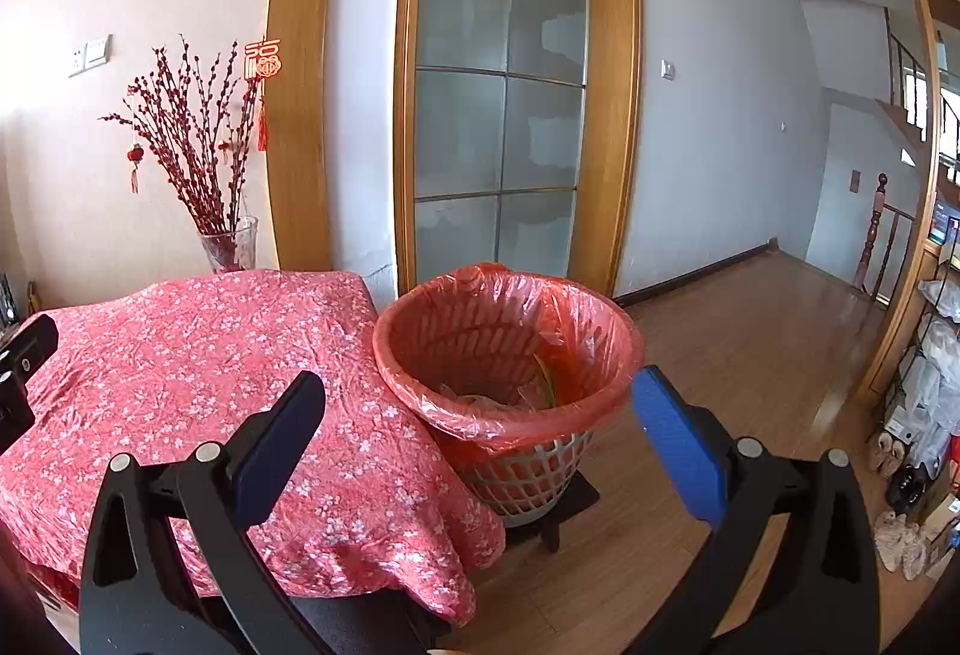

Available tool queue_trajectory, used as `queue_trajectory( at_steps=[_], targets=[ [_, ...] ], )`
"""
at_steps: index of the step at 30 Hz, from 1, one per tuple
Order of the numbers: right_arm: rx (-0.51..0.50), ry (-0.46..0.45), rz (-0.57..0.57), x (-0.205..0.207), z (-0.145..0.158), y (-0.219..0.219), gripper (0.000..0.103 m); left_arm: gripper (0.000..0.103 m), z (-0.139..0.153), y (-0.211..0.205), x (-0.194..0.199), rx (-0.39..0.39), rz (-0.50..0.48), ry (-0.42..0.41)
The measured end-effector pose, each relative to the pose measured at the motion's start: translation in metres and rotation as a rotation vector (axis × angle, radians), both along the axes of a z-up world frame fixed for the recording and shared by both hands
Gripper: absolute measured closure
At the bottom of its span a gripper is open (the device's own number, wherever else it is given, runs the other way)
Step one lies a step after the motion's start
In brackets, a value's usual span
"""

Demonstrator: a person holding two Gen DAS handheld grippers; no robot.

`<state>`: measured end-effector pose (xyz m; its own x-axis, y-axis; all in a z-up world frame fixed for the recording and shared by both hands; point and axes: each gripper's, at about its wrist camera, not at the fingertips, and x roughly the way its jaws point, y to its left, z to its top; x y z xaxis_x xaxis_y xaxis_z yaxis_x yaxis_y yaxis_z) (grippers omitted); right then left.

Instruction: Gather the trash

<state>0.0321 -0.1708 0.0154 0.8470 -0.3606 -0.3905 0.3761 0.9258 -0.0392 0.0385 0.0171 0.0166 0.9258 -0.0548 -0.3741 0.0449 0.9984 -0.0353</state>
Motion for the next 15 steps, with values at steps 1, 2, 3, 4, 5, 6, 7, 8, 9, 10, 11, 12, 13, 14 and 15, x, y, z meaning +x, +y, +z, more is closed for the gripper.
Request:
queue_trajectory(
  at_steps=[1, 2, 3, 4, 5, 6, 7, 8, 9, 10, 11, 12, 13, 14, 15],
  targets=[
    [-0.004, 0.003, -0.004, 0.000, -0.001, 0.000, 0.002, 0.006, -0.001, 0.000, -0.001, 0.000, 0.000, 0.003],
    [-0.008, 0.005, -0.009, -0.001, -0.002, 0.000, 0.002, 0.006, -0.002, 0.000, -0.001, 0.001, 0.000, 0.004],
    [-0.011, 0.007, -0.012, -0.002, -0.003, 0.000, 0.002, 0.006, -0.003, -0.001, -0.002, 0.002, 0.002, 0.006],
    [-0.011, 0.011, -0.012, -0.002, -0.004, 0.000, 0.002, 0.006, -0.003, -0.001, -0.002, 0.004, 0.003, 0.008],
    [-0.010, 0.014, -0.013, -0.002, -0.004, 0.000, 0.002, 0.006, -0.004, -0.001, -0.002, 0.005, 0.004, 0.010],
    [-0.010, 0.017, -0.016, -0.002, -0.005, 0.000, 0.002, 0.006, -0.005, -0.002, -0.002, 0.007, 0.005, 0.013],
    [-0.010, 0.020, -0.017, -0.002, -0.006, 0.001, 0.002, 0.006, -0.005, -0.002, -0.002, 0.009, 0.006, 0.015],
    [-0.010, 0.022, -0.018, -0.003, -0.006, 0.001, 0.002, 0.006, -0.006, -0.003, -0.003, 0.012, 0.007, 0.017],
    [-0.010, 0.024, -0.019, -0.003, -0.007, 0.000, 0.002, 0.006, -0.007, -0.004, -0.003, 0.015, 0.008, 0.020],
    [-0.011, 0.027, -0.021, -0.004, -0.008, 0.000, 0.002, 0.006, -0.008, -0.005, -0.003, 0.017, 0.007, 0.022],
    [-0.009, 0.030, -0.022, -0.004, -0.009, 0.000, 0.002, 0.006, -0.008, -0.005, -0.003, 0.018, 0.007, 0.025],
    [-0.007, 0.033, -0.022, -0.004, -0.009, 0.000, 0.002, 0.006, -0.009, -0.006, -0.004, 0.019, 0.006, 0.028],
    [-0.004, 0.037, -0.022, -0.004, -0.010, 0.000, 0.002, 0.006, -0.010, -0.006, -0.004, 0.020, 0.006, 0.031],
    [-0.002, 0.040, -0.023, -0.004, -0.011, 0.000, 0.002, 0.006, -0.010, -0.006, -0.004, 0.021, 0.006, 0.033],
    [0.000, 0.043, -0.023, -0.004, -0.012, 0.000, 0.002, 0.006, -0.011, -0.007, -0.004, 0.021, 0.006, 0.037]
  ],
)
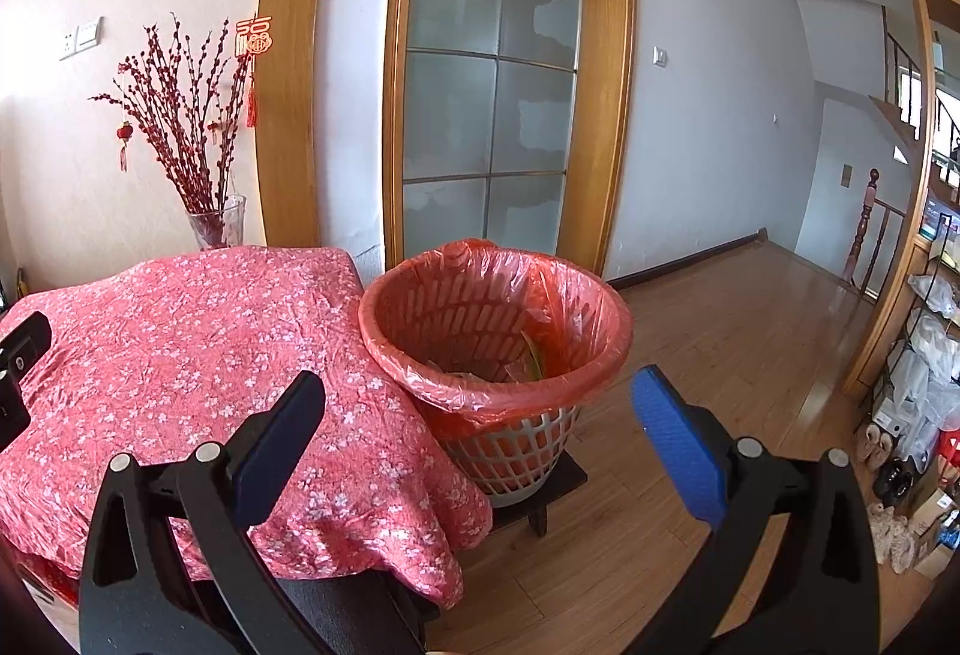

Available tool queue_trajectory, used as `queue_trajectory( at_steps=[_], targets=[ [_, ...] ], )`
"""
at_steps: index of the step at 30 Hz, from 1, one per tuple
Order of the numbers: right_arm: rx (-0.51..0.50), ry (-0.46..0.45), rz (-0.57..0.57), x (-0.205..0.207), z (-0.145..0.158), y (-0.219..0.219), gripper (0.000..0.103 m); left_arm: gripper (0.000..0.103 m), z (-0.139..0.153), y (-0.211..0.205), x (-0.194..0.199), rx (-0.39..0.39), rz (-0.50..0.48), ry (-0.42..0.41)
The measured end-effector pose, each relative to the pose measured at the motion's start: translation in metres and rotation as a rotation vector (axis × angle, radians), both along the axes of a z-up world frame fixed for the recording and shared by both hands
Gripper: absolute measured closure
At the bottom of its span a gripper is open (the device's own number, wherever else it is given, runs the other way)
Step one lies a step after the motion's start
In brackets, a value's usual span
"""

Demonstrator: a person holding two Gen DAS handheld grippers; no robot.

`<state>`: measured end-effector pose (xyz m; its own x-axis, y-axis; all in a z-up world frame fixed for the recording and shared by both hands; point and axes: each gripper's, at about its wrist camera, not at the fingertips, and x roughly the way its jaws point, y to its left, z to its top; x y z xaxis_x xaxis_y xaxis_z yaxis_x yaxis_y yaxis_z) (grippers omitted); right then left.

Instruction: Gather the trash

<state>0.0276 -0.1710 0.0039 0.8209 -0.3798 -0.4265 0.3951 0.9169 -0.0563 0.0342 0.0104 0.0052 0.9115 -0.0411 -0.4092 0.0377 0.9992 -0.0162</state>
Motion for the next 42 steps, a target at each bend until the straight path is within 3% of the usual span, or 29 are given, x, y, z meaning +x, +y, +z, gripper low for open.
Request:
queue_trajectory(
  at_steps=[42],
  targets=[
    [0.014, 0.022, 0.019, -0.008, -0.006, 0.001, 0.002, 0.006, -0.002, -0.003, -0.013, 0.003, 0.020, 0.007]
  ],
)
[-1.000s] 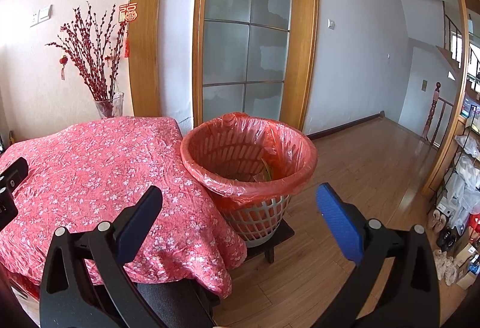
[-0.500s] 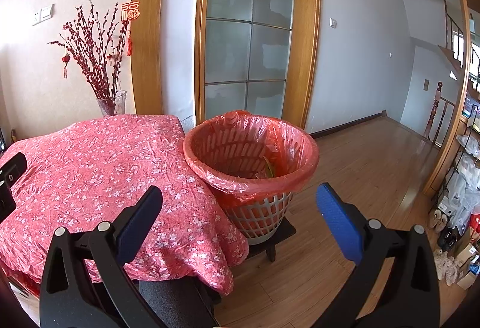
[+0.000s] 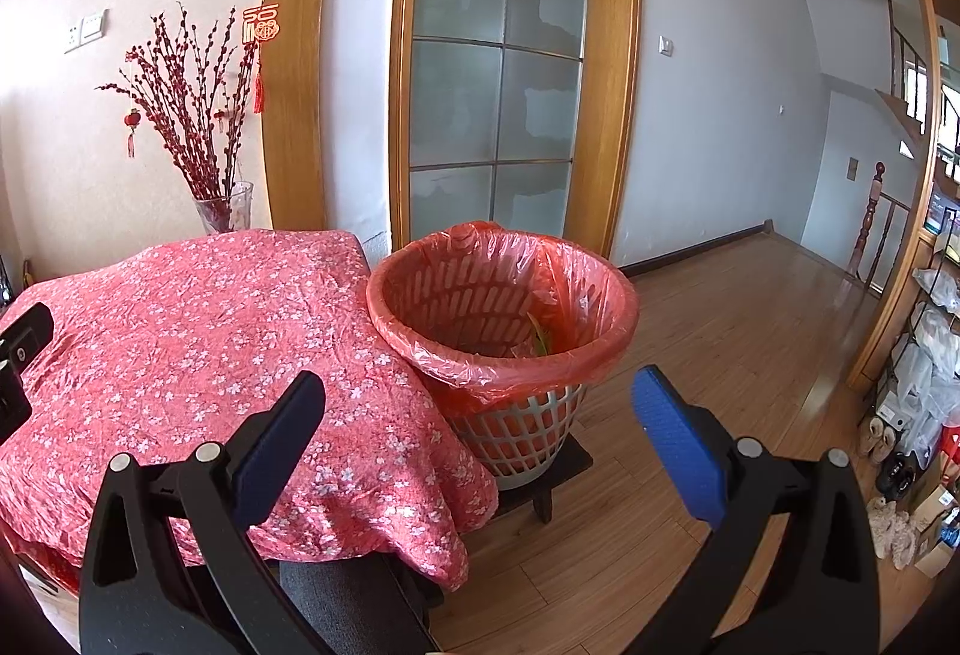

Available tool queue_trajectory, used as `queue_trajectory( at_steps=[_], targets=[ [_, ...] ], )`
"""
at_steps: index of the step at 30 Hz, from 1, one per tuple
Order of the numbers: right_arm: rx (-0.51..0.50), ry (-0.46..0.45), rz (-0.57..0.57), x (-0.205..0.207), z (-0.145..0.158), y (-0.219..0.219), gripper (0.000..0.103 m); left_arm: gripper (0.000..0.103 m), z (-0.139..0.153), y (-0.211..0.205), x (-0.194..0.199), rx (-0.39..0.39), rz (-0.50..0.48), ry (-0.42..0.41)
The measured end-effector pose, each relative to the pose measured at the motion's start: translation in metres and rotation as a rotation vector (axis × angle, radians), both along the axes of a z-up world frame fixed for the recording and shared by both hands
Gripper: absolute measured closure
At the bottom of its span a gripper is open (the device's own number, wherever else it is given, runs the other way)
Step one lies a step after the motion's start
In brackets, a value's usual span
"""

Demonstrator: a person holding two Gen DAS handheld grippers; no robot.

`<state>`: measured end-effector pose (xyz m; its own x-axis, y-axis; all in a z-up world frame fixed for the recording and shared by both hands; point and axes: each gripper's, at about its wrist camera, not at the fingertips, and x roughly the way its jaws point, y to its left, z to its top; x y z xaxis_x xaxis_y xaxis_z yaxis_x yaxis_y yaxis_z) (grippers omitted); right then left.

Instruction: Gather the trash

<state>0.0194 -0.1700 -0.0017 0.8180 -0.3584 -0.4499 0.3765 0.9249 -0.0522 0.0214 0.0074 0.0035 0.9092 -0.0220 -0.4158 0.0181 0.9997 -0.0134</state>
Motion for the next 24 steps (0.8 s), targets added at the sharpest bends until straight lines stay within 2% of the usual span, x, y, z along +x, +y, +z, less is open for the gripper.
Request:
queue_trajectory(
  at_steps=[24],
  targets=[
    [-0.001, 0.000, -0.002, -0.0002, 0.0007, -0.0001, 0.002, 0.006, -0.0028, -0.0023, 0.0009, 0.000, -0.006, 0.007]
  ],
)
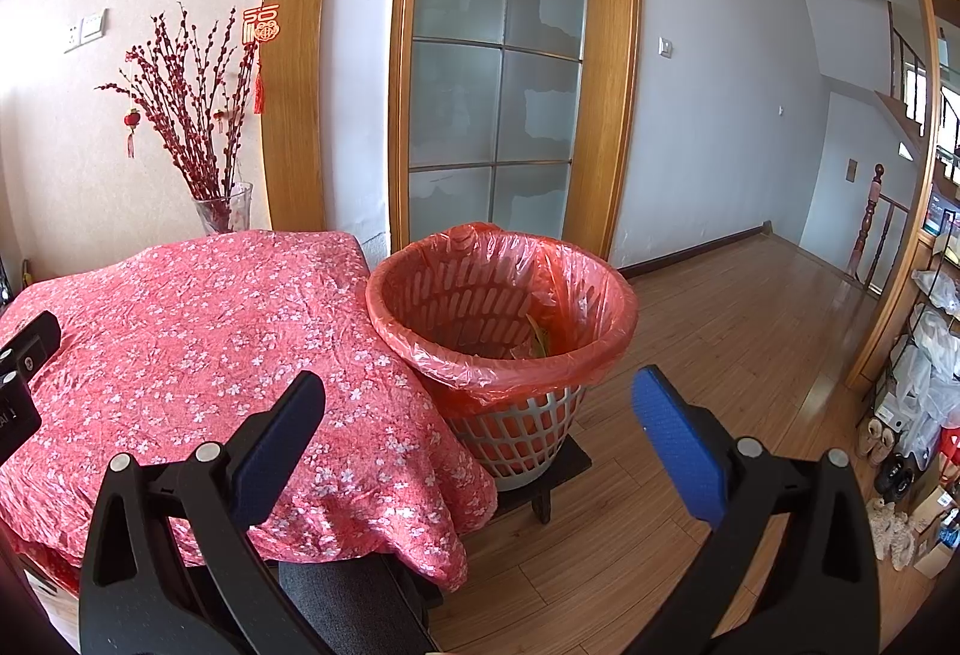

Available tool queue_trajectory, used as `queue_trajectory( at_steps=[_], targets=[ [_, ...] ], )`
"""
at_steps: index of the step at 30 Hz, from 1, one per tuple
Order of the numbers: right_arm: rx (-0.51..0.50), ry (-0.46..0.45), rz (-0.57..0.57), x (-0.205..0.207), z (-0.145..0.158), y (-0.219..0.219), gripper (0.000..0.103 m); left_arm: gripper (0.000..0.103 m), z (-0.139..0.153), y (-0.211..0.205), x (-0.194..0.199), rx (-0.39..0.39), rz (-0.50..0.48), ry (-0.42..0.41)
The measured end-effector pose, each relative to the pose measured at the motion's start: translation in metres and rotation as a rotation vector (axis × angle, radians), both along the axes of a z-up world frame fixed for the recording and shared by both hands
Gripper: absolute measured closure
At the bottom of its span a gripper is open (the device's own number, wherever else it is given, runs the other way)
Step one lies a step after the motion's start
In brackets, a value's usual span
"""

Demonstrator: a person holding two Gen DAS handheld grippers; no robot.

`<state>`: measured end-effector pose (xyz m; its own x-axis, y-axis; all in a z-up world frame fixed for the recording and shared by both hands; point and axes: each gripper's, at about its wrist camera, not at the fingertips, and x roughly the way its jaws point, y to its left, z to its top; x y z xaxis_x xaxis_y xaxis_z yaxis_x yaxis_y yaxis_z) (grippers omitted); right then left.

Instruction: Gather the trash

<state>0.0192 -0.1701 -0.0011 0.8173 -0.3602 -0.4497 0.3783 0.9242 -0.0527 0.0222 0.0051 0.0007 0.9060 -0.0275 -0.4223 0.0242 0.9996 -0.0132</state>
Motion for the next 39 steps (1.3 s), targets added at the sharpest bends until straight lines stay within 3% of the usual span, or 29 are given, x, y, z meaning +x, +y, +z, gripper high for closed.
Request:
queue_trajectory(
  at_steps=[39],
  targets=[
    [0.001, 0.002, -0.001, -0.0006, -0.0008, 0.0011, 0.002, 0.006, -0.0029, -0.0001, 0.0011, 0.007, 0.005, 0.002]
  ],
)
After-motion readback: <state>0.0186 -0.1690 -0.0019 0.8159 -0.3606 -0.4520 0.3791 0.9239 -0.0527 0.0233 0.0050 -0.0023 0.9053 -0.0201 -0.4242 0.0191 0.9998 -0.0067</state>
